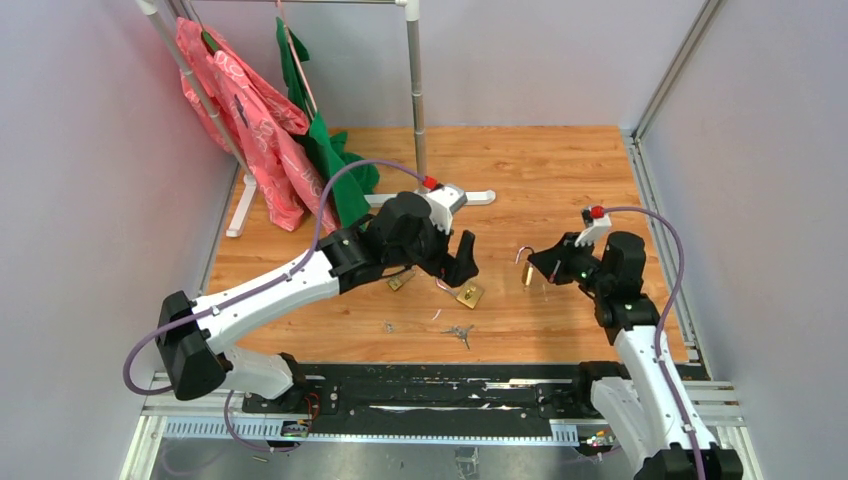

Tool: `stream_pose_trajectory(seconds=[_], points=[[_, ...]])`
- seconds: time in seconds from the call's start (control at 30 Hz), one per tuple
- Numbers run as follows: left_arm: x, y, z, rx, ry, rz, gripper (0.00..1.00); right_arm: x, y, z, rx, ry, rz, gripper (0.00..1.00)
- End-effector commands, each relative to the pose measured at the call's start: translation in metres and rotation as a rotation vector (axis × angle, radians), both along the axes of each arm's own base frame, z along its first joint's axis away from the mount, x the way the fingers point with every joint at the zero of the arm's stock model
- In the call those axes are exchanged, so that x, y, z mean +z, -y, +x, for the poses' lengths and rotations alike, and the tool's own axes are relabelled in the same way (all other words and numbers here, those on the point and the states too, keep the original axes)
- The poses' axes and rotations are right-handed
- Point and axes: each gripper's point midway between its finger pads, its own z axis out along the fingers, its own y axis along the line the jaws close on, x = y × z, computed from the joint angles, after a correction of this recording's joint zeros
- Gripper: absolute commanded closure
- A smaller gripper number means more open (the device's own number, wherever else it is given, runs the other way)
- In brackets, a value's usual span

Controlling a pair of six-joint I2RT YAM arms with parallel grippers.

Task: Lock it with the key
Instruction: Pick up the lock from the center of the board.

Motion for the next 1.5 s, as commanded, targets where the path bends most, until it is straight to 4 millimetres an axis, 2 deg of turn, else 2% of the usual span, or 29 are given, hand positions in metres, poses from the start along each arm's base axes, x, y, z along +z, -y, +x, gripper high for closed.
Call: stream_pose_trajectory(seconds=[0.0,0.13,0.3,0.43,0.53,0.77,0.87,0.97,1.2,1.23,1.33,1.37,1.47], points=[[0.047,0.024,0.010,-0.093,-0.018,-0.217,0.09,0.050,-0.044,-0.016,0.253,0.108,0.070,1.00],[0.058,0.039,0.006,-0.149,-0.058,-0.260,0.09,0.069,-0.067,-0.031,0.394,0.112,0.122,1.00],[0.039,0.054,0.015,-0.146,-0.120,-0.232,0.10,0.082,-0.083,-0.036,0.470,0.148,0.135,1.00],[0.026,0.065,0.018,-0.155,-0.175,-0.244,0.16,0.086,-0.095,-0.040,0.522,0.151,0.129,1.00],[0.020,0.066,0.021,-0.138,-0.190,-0.240,0.29,0.086,-0.099,-0.042,0.541,0.150,0.121,1.00],[0.018,0.057,0.026,-0.114,-0.188,-0.229,0.69,0.082,-0.099,-0.043,0.547,0.147,0.114,1.00],[0.018,0.056,0.023,-0.125,-0.191,-0.231,0.77,0.079,-0.099,-0.042,0.545,0.137,0.112,1.00],[0.016,0.055,0.023,-0.127,-0.196,-0.222,1.00,0.077,-0.098,-0.040,0.536,0.137,0.104,1.00],[0.027,0.045,0.022,-0.125,-0.162,-0.222,1.00,0.074,-0.100,-0.043,0.545,0.096,0.120,1.00],[0.032,0.041,0.023,-0.117,-0.151,-0.222,1.00,0.076,-0.100,-0.044,0.549,0.089,0.127,0.95],[0.045,0.026,0.030,-0.071,-0.120,-0.232,1.00,0.085,-0.100,-0.047,0.548,0.092,0.138,0.58],[0.051,0.019,0.033,-0.049,-0.107,-0.240,1.00,0.090,-0.100,-0.047,0.541,0.106,0.139,0.51],[0.070,0.004,0.036,0.024,-0.076,-0.275,1.00,0.104,-0.095,-0.048,0.503,0.178,0.131,0.39]])
